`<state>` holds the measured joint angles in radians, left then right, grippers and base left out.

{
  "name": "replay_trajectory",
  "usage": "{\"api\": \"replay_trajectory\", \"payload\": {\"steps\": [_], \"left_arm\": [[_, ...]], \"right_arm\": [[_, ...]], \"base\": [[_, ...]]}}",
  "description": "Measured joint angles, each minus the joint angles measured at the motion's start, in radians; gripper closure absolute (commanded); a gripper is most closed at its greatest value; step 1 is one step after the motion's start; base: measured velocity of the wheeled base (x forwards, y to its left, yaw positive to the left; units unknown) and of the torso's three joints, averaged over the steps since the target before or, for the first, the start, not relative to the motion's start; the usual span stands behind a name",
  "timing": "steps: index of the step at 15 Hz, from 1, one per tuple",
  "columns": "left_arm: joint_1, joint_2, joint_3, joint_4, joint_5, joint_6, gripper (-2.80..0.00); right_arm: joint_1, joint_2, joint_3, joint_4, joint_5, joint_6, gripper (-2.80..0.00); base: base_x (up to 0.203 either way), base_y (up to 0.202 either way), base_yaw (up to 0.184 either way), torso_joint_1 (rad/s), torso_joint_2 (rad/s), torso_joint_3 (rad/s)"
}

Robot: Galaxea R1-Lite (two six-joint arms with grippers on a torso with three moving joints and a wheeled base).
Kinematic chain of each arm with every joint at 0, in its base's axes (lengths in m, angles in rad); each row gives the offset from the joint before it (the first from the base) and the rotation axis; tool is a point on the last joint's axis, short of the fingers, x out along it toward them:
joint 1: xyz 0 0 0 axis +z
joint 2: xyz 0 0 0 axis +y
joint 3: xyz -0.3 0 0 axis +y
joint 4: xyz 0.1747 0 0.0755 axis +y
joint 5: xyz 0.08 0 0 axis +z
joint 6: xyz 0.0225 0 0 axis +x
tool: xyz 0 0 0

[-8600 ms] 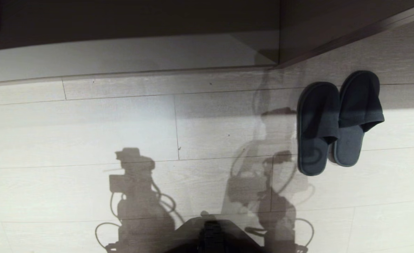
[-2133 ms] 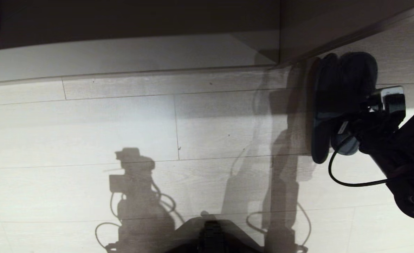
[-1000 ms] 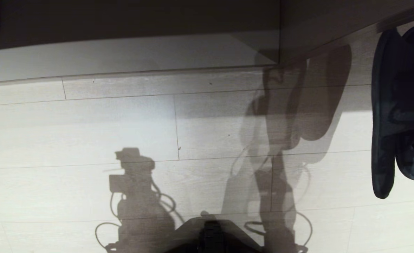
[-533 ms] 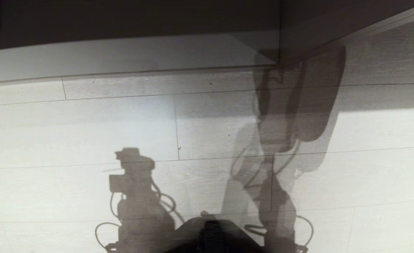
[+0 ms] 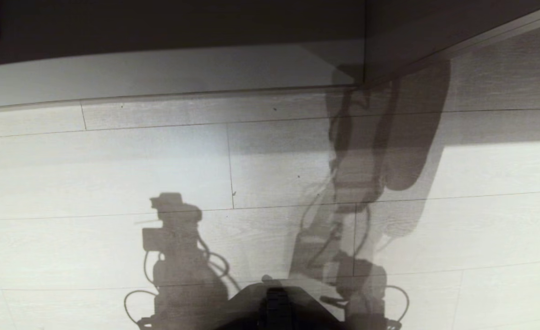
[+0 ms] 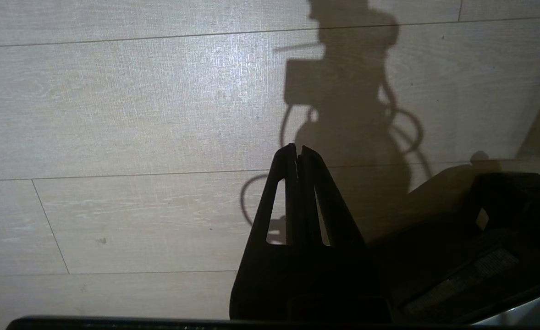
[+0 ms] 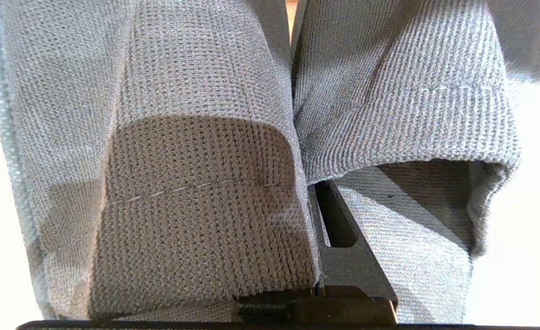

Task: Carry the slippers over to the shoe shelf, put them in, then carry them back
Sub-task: Place the slippers into the shoe cabinet

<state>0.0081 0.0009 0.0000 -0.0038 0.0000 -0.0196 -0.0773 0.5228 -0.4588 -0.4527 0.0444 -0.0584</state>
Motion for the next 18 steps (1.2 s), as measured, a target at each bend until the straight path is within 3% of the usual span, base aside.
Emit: {"api": "replay_trajectory", "payload": {"steps": [5, 14, 18], "left_arm": [[0.0, 0.0, 0.0, 0.0, 0.0, 0.0, 0.0], [0.0, 0.0, 0.0, 0.0, 0.0, 0.0, 0.0], [0.0, 0.0, 0.0, 0.0, 0.0, 0.0, 0.0]], "right_arm": [[0.019, -0.16, 0.062, 0.158, 0.029, 0.023, 0.0], [0.061, -0.327, 0.335, 0.178, 0.042, 0.018, 0.0], [0.068, -0.381, 0.438, 0.2, 0.011, 0.006, 0.0]], "base": [[0.0, 0.0, 0.0, 0.0, 0.0, 0.0], [0.0, 0.0, 0.0, 0.0, 0.0, 0.0], [0.0, 0.0, 0.0, 0.0, 0.0, 0.0]]}}
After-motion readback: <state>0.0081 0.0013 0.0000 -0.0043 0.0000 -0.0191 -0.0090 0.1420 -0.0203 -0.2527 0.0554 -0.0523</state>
